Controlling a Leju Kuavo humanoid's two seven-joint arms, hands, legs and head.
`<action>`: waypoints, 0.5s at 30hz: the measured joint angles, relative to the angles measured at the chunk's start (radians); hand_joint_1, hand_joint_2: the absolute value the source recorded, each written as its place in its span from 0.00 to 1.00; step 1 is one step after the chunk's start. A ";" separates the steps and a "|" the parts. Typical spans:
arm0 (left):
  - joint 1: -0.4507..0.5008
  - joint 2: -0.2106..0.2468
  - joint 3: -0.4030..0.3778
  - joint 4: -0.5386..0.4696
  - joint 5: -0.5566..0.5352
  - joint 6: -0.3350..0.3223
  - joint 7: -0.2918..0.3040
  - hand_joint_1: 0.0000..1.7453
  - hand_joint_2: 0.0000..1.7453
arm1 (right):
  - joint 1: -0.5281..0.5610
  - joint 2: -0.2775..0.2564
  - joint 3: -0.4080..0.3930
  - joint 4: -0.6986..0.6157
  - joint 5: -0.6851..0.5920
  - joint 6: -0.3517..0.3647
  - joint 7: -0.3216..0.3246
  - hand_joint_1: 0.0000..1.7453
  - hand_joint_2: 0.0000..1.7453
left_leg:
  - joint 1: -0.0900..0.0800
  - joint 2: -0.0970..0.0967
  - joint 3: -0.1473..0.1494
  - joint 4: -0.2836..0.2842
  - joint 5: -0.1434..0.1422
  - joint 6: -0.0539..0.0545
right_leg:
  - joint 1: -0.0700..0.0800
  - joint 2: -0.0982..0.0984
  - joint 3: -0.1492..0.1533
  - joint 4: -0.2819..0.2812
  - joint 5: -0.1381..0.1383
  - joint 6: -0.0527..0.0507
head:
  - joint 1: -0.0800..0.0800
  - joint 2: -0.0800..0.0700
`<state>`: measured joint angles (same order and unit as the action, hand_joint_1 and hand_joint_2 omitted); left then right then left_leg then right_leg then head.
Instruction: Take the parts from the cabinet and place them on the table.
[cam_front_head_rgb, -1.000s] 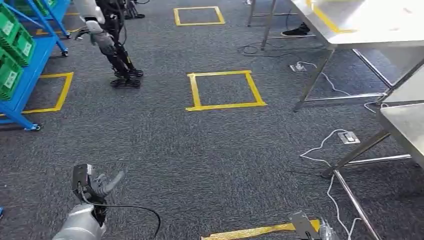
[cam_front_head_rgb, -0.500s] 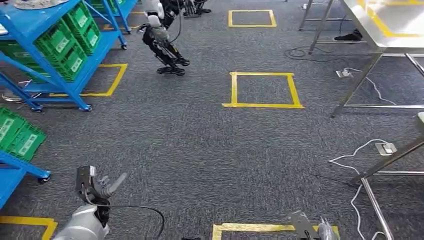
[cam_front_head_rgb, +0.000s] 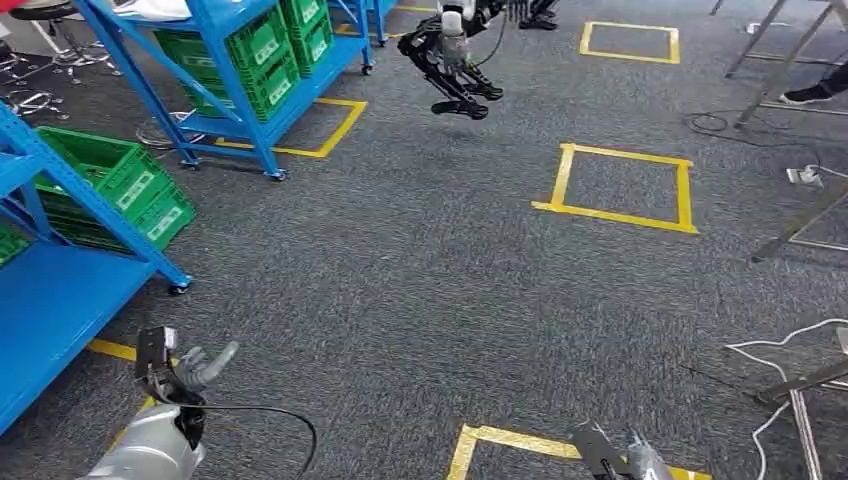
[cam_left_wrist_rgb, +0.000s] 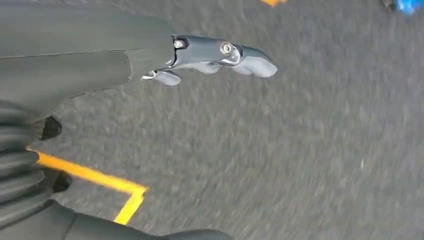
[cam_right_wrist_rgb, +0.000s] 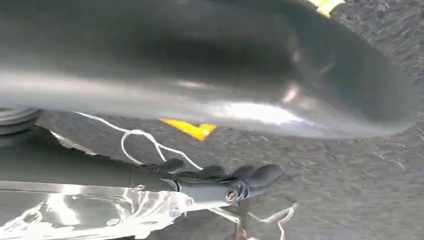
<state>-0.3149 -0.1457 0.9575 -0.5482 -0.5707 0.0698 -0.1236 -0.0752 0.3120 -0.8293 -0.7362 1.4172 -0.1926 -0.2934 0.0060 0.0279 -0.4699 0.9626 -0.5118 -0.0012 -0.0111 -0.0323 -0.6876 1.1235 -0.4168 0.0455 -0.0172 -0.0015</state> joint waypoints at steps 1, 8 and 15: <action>-0.003 0.001 0.001 0.000 0.000 -0.002 -0.002 0.00 0.00 | 0.001 0.000 -0.001 0.000 -0.002 0.000 0.002 0.00 0.00 | 0.002 -0.015 -0.001 0.000 0.003 0.002 | -0.001 0.021 -0.036 0.072 -0.037 0.006 | 0.002 0.000; 0.008 0.000 0.004 0.008 -0.002 -0.008 -0.003 0.00 0.00 | 0.001 -0.001 -0.001 0.000 -0.004 0.000 0.002 0.00 0.00 | 0.019 -0.116 0.032 0.002 -0.022 -0.023 | -0.015 0.073 0.009 -0.068 0.077 0.034 | 0.003 0.000; 0.016 -0.014 0.006 0.011 -0.020 0.008 -0.023 0.00 0.00 | 0.007 0.000 0.000 0.000 -0.018 -0.011 0.007 0.00 0.00 | 0.019 -0.065 -0.078 0.162 0.050 -0.059 | -0.004 0.052 0.070 -0.106 -0.004 -0.035 | -0.010 0.000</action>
<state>-0.2989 -0.1598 0.9633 -0.5375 -0.5905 0.0774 -0.1469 -0.0681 0.3124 -0.8293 -0.7362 1.3989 -0.2037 -0.2865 0.0247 -0.0375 -0.5475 1.1245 -0.4620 -0.0601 -0.0156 0.0193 -0.6180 1.0174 -0.4209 0.0110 -0.0273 -0.0015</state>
